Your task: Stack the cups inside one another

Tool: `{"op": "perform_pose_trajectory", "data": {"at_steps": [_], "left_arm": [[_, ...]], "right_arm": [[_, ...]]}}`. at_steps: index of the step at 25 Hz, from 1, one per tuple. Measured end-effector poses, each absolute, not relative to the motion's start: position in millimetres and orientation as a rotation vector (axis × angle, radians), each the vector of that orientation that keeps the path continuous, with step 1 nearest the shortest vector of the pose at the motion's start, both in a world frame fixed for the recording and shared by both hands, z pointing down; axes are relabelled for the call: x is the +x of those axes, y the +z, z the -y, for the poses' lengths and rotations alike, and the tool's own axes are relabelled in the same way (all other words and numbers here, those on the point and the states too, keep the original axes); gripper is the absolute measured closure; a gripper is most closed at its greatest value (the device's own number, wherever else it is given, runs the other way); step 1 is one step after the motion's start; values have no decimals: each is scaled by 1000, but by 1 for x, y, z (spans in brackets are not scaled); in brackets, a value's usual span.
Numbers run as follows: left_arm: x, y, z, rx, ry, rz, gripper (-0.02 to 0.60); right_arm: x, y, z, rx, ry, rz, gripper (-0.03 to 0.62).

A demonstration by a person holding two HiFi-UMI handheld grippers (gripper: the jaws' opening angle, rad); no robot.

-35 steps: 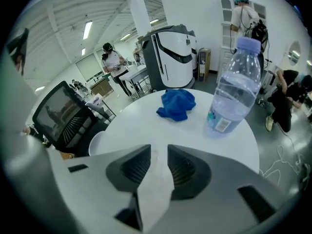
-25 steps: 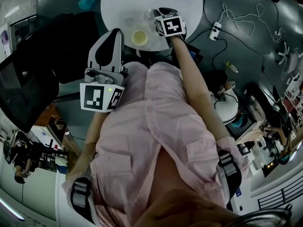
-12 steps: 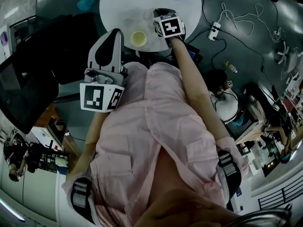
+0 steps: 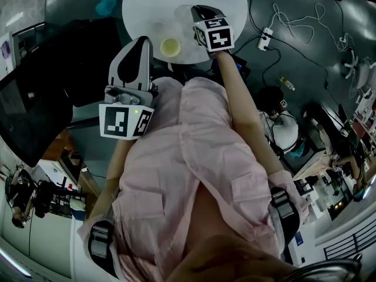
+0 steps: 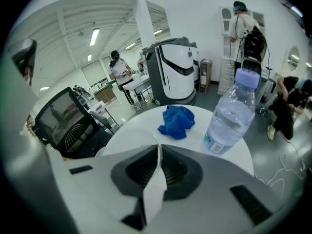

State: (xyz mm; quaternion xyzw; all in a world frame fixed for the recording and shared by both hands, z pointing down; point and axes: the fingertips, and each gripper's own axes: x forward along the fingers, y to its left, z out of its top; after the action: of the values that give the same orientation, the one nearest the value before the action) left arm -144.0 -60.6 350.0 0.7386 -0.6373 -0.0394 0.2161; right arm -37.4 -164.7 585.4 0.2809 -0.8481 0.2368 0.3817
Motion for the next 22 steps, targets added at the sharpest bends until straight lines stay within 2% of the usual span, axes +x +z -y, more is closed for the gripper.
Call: {"op": "perform_pose_trajectory", "data": {"at_steps": [22], "left_arm": [[-96, 333, 34, 2115, -112, 1840, 566]], "right_arm": [[24, 391, 164, 1049, 513, 2631, 557]]}}
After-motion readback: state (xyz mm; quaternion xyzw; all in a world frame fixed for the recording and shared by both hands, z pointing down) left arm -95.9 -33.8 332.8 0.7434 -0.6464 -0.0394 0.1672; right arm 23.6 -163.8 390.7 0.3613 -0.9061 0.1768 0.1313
